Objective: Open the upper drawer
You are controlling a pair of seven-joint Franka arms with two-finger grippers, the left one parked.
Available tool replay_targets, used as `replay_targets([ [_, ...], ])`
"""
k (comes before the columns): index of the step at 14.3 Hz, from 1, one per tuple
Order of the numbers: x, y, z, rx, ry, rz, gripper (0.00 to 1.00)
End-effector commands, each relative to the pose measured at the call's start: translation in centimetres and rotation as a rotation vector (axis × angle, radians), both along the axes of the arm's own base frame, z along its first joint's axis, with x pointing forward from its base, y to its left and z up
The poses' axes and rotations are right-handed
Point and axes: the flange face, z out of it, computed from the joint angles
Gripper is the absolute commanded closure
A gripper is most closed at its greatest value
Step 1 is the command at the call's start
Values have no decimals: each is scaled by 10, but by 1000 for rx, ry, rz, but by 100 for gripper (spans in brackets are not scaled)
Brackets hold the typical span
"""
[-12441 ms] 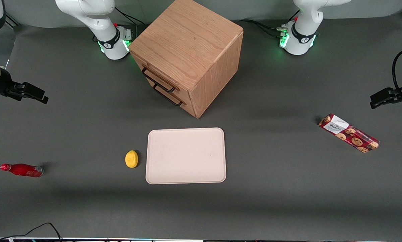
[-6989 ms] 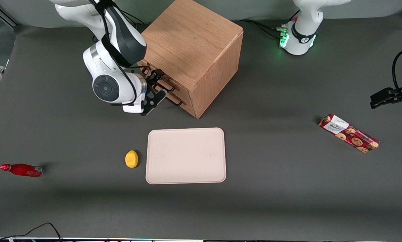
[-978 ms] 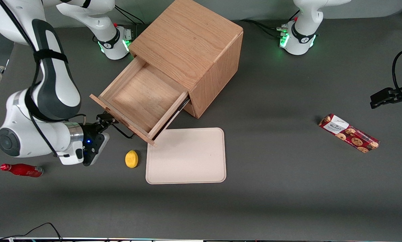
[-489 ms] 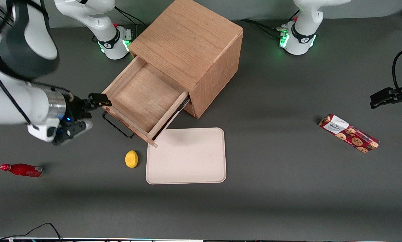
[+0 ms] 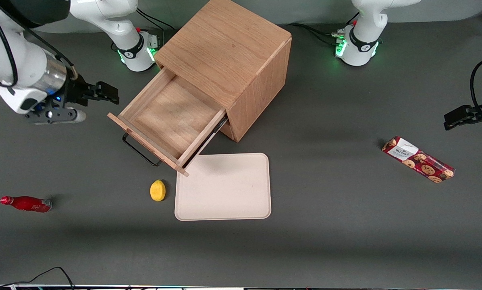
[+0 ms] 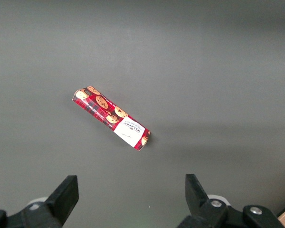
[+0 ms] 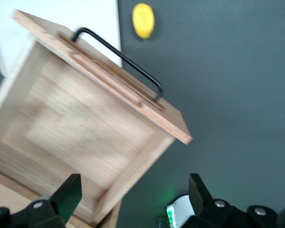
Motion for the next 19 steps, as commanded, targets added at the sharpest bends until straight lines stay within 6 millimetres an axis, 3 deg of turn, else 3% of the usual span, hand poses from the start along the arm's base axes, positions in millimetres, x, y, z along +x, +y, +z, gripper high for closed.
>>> replay_targets([
  [1,-12,-50,5,-15,-37,-75,0],
  [3,-4,-80,10,-33,-60,-76,0],
  [6,-5,-99,10,-35,-60,-112,0],
  [12,19,-118,-8,-95,-88,-133,0],
  [15,36,-130,-8,-108,-101,-155,0],
  [19,38,-130,-4,-108,-106,-157,0],
])
